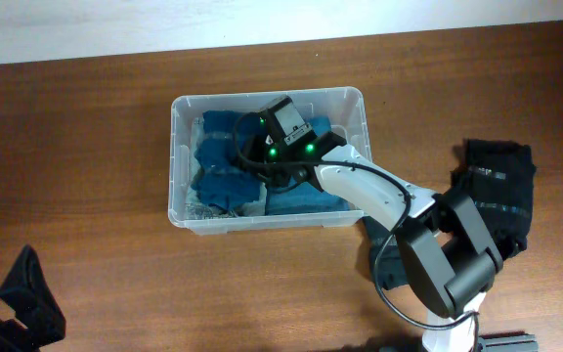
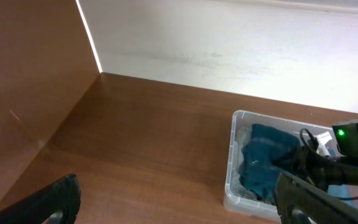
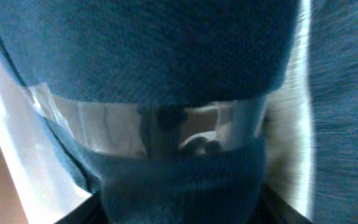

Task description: Pack container

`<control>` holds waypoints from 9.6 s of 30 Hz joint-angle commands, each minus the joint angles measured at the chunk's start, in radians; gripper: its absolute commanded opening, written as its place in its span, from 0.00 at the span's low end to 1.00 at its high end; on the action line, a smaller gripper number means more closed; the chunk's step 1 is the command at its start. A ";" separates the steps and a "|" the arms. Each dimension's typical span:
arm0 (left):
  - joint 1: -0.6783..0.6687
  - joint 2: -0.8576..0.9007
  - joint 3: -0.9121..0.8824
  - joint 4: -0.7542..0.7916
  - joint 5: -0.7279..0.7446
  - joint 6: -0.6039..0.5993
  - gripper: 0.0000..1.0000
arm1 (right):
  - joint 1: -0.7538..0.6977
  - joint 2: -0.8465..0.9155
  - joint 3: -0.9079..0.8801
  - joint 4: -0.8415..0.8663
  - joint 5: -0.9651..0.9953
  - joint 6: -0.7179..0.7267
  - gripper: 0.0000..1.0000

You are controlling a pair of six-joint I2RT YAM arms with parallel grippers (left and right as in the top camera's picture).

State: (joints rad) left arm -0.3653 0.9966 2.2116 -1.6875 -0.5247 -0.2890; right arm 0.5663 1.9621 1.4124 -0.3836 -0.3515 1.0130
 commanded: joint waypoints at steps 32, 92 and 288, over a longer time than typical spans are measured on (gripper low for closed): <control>0.002 0.002 0.002 0.000 -0.006 -0.010 1.00 | 0.114 -0.043 0.048 -0.082 0.075 -0.599 0.44; 0.002 0.002 0.002 0.000 -0.006 -0.010 1.00 | -1.451 0.078 -0.151 -0.490 -0.203 -1.108 0.79; 0.002 0.002 0.002 0.000 -0.006 -0.010 1.00 | -0.878 -0.832 -0.442 -0.631 -0.233 -0.919 0.04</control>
State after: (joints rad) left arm -0.3653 0.9966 2.2116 -1.6875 -0.5247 -0.2890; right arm -0.3309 1.2240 0.8127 -0.9703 -0.5716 0.0982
